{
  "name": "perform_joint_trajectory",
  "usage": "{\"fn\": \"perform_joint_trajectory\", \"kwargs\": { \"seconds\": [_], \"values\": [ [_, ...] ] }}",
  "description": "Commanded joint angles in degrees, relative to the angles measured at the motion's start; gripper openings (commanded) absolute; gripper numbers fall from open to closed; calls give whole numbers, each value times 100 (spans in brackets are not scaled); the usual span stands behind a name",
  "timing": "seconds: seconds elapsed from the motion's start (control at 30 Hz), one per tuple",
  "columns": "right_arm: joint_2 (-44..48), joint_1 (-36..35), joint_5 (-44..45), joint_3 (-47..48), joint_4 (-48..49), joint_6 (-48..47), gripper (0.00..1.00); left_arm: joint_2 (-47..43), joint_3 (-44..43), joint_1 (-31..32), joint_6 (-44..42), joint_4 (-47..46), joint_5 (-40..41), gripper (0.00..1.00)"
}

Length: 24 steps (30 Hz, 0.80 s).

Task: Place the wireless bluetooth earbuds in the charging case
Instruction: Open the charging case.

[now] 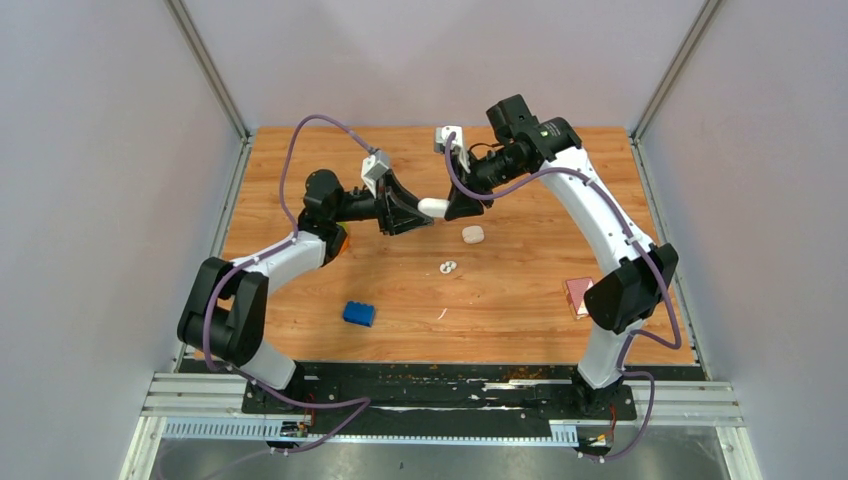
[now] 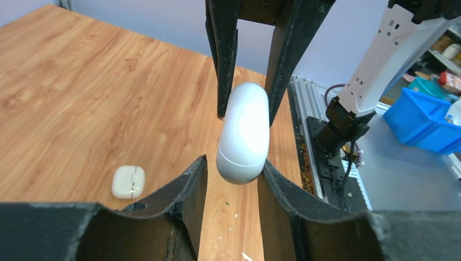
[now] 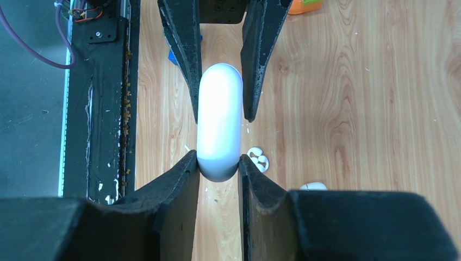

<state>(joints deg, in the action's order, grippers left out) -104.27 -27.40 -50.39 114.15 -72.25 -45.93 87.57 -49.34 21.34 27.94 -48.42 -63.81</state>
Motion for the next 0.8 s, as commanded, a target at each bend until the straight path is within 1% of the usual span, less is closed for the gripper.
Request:
{"fn": "perform_joint_trajectory", "kwargs": {
  "seconds": [0.0, 0.07, 0.2, 0.3, 0.53, 0.7, 0.77],
  "values": [
    [328, 15, -74, -33, 235, 84, 11, 97, -251, 1, 621, -736, -151, 45],
    [336, 22, -61, -54, 243, 89, 11, 140, -243, 1, 740, -826, -126, 44],
    [360, 16, -9, -118, 308, 159, 11, 133, -272, 14, 748, -853, -114, 50],
    [355, 20, -10, -160, 358, 236, 12, 158, -312, 44, 753, -853, -91, 50],
    [353, 20, -6, -171, 393, 271, 12, 201, -356, 72, 714, -784, -77, 43],
    [371, 20, 26, -137, 439, 313, 12, 250, -366, 72, 760, -732, -60, 50],
    [394, 22, 46, -137, 455, 326, 11, 260, -367, 72, 762, -723, -53, 52]
  ]
}}
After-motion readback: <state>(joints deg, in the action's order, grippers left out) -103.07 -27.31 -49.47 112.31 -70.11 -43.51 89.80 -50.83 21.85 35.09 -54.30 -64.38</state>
